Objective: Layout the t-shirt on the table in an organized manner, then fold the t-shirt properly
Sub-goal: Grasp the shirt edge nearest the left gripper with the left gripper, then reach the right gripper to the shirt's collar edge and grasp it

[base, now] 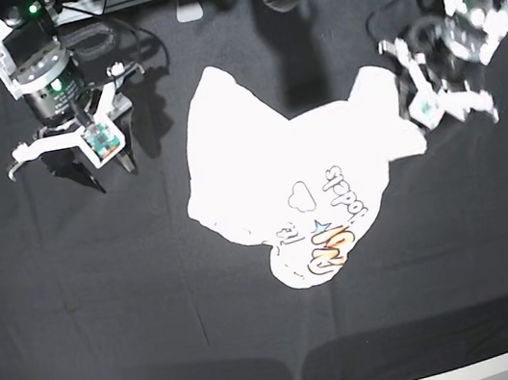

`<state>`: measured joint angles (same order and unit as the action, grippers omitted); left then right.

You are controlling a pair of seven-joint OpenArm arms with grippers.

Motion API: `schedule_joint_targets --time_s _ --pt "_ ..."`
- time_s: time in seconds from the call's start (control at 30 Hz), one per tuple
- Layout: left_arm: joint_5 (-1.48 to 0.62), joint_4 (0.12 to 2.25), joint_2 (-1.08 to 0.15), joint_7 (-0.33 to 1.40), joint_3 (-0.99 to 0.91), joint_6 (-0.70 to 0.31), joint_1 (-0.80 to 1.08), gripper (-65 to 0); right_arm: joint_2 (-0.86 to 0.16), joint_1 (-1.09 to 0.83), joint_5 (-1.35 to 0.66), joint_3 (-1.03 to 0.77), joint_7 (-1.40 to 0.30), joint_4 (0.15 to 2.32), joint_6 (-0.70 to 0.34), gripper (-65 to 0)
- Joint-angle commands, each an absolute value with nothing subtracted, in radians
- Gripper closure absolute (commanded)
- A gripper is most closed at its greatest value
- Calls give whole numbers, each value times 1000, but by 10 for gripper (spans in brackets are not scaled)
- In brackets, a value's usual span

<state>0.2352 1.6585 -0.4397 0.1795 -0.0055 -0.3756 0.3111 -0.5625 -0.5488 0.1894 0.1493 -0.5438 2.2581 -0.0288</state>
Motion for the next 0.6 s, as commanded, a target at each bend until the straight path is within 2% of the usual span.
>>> schedule_joint_targets --time_s 0.0,0.1,0.23,0.57 --pt "227 1676 -452 122 -10 -370 299 -185 -574 -546 202 144 -519 2277 -29 -257" --pt "227 1676 -451 52 -10 -370 299 -156 -574 -545 202 144 -516 2277 -67 -257" --pt "227 1676 -451 29 -10 -370 299 -1 -574 -545 214 144 -465 2246 -102 -257" --pt "228 1676 -452 36 -10 -370 299 0 -574 -543 337 144 -397 2053 -102 -257"
